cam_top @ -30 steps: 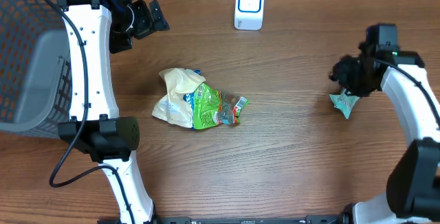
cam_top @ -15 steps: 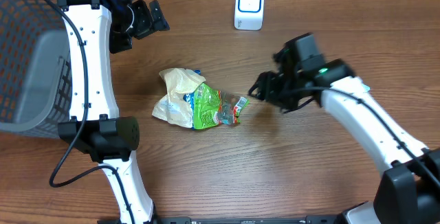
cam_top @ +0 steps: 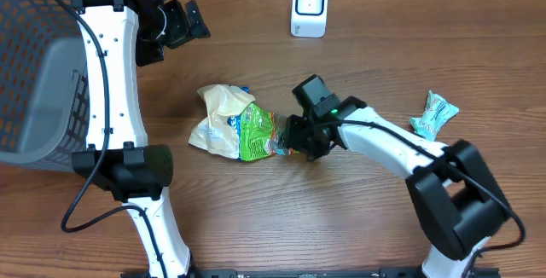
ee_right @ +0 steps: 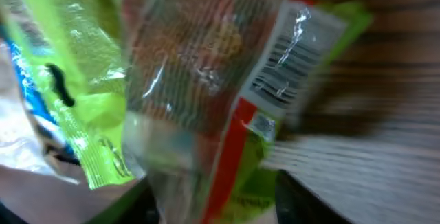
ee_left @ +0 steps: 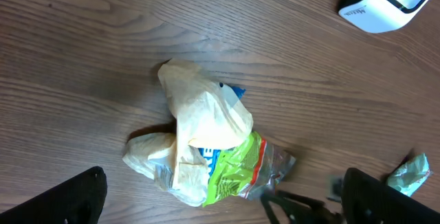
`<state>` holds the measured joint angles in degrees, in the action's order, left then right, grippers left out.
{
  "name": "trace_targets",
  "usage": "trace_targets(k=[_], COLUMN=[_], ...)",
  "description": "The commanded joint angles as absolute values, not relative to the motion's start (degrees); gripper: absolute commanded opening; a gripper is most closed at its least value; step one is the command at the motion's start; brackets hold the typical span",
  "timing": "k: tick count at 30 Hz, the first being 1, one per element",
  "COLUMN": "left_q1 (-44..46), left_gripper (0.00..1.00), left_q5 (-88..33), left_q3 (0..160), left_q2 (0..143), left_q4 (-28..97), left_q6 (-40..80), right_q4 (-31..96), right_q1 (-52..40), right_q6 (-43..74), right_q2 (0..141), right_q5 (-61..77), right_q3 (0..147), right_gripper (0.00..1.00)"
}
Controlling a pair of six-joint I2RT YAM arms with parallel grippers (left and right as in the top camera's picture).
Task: Scan the item barcode
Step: 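Move the right gripper left and grasp the green candy bag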
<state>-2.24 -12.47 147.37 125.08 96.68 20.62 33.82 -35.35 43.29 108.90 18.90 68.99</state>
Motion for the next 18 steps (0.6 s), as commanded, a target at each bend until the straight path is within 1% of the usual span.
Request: trace_targets(k=[1, 2, 3, 4, 6, 8, 10, 14, 16, 17, 18], left_q1=[-1.8, -1.8, -1.8, -1.8, -1.8, -1.8, -1.8, -1.8, -1.8, -1.8, -1.8], left_gripper=[1.0, 1.0, 1.0, 1.0, 1.0, 1.0, 1.0, 1.0, 1.0, 1.0, 1.0], left_q5=[-13.1, -13.1, -13.1, -13.1, -13.1, -13.1, -13.1, -13.1, -13.1, -13.1, -13.1], left_q3=[147.4, 147.4, 147.4, 147.4, 147.4, 147.4, 147.3, 147.4, 147.4, 147.3, 147.3], left_q2=[125.3, 125.3, 125.3, 125.3, 125.3, 125.3, 125.3, 125.3, 125.3, 125.3, 125.3], left_q4=[96.8, 96.8, 96.8, 96.8, 96.8, 96.8, 96.8, 96.8, 96.8, 96.8, 96.8], left_q6=[19.7, 19.7, 19.7, 19.7, 19.7, 19.7, 19.7, 19.7, 19.7, 19.7, 19.7], right_q4=[33.5, 33.6, 33.7, 34.0, 35.2, 36.8, 38.9, 44.5, 47.3, 48.4, 48.7], right_q1=[-35.6, -35.5, -35.3, -35.1, -34.4, -33.3, -31.5, -27.5, -25.7, -24.8, -24.3], right_q6=[45.2, 45.2, 45.1, 44.9, 44.5, 42.1, 36.9, 22.2, 12.1, 6.7, 3.7], right_q2=[109.8, 109.8, 109.8, 109.8, 109.8, 109.7, 109.6, 109.6, 109.6, 109.6, 109.6], right_q5=[20.6, 20.6, 20.6, 20.6, 20.6, 21.2, 23.0, 22.6, 18.9, 14.8, 11.1], right_q3=[68.6, 68.6, 68.6, 68.6, 68.6, 68.9, 69.7, 72.9, 74.8, 75.7, 76.0], right_gripper=[0.33, 0.22, 0.15, 0.11, 0.04, 0.04, 0.03, 0.04, 0.04, 0.04, 0.05])
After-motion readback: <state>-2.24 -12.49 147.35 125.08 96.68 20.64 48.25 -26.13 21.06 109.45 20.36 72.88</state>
